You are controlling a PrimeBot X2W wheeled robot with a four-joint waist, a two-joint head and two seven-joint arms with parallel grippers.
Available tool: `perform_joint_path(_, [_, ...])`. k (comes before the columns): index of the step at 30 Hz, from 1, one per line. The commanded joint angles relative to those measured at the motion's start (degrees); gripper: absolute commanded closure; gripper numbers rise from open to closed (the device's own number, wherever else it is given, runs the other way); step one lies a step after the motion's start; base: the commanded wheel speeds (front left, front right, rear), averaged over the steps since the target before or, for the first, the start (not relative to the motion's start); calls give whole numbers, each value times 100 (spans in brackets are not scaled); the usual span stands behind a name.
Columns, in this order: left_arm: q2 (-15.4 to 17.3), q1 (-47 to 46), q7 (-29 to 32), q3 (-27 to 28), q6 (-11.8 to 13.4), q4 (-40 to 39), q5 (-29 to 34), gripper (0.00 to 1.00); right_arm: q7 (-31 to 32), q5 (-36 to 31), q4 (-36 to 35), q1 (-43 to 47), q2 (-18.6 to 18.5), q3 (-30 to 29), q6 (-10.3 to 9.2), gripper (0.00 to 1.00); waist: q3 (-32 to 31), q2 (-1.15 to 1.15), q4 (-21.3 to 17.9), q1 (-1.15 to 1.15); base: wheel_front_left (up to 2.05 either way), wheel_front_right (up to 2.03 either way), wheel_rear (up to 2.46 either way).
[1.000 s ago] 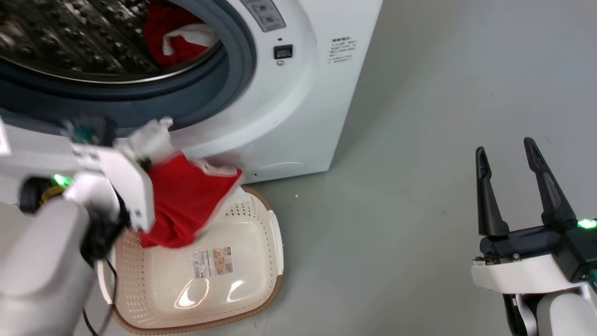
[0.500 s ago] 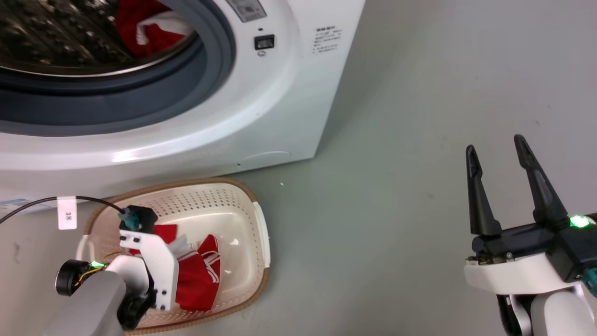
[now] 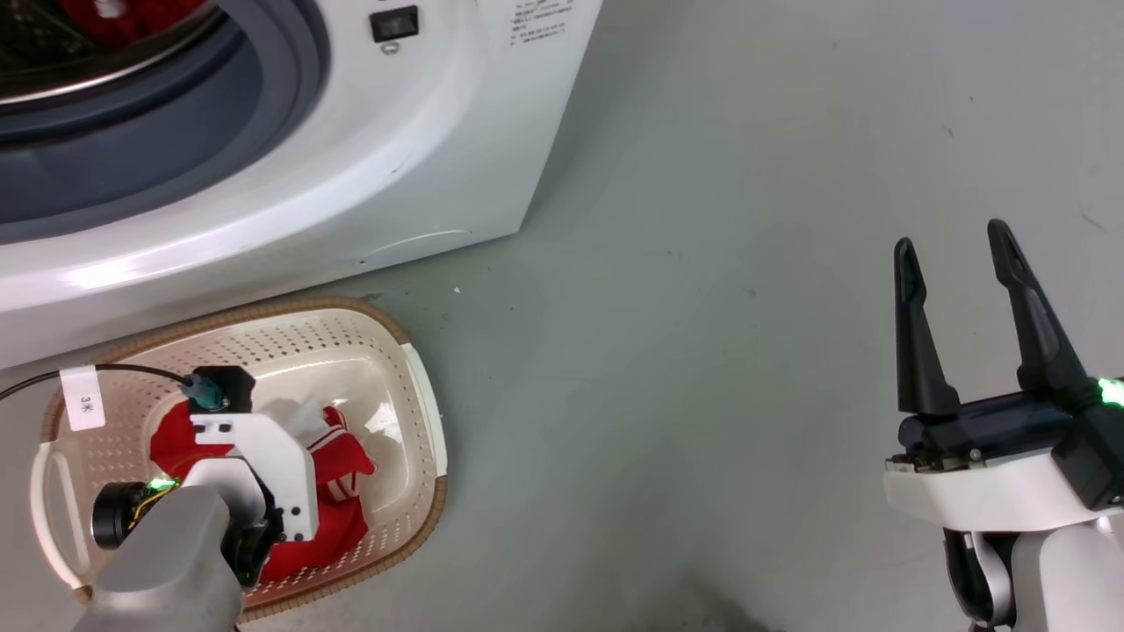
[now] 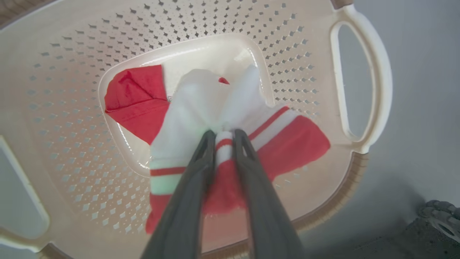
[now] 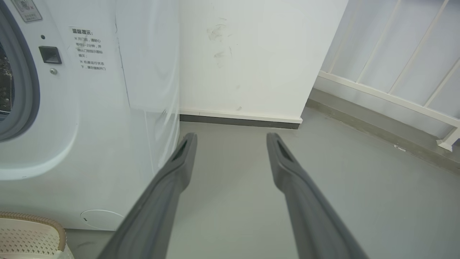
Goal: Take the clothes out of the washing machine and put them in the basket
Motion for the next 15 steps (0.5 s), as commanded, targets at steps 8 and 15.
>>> perform_joint_path(8, [-291, -306, -646, -64, -194, 689, 55, 0, -11, -60, 55, -113, 10, -22, -6, 0, -119, 0, 165, 0, 0, 0, 0])
perform_joint_path(15, [-493, -370, -1504, -160, -348, 936, 166, 0, -11, -172, 108, -21, 10, -125, -6, 0, -572, 0, 505, 0, 0, 0, 0])
